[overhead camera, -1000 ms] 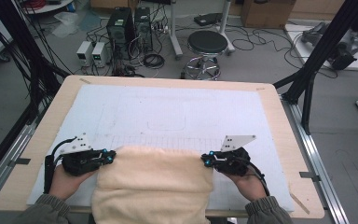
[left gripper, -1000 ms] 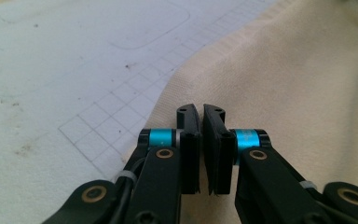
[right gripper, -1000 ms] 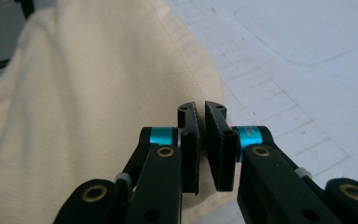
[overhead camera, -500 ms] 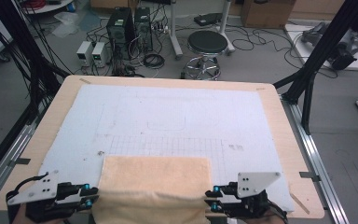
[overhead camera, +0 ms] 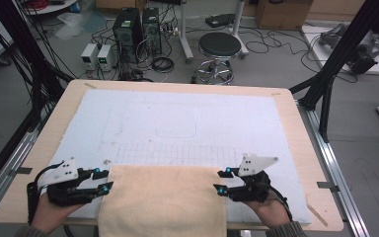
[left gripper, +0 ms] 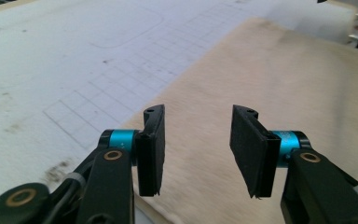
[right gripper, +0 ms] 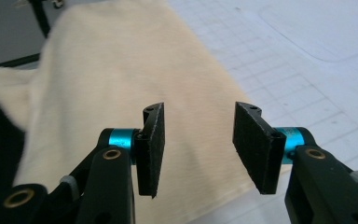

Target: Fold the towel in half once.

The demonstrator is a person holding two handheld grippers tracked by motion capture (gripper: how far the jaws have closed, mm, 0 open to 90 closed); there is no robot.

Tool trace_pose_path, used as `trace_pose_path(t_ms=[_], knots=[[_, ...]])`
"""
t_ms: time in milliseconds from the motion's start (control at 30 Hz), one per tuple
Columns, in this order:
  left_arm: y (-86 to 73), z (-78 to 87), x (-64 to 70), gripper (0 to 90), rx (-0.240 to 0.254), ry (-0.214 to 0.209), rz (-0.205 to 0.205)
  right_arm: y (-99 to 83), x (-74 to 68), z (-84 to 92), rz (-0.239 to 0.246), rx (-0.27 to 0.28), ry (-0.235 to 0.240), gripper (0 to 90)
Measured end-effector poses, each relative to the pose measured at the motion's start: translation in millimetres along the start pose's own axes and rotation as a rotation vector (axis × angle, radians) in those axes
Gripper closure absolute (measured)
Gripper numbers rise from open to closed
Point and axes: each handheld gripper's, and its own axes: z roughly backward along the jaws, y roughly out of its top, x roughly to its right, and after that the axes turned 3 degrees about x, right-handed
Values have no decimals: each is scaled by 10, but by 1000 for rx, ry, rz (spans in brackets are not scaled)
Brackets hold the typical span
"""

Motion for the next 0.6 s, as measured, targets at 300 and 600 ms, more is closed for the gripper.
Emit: trace_pose_path(t_ms=[300,600], knots=[[-73,-396,-343,523,-105,58,49,-62,375,-317,-27,-83,-76,444],[-195,-494,-436,515,-159,54,104,-197,473,-433,-73,-98,-89,438]])
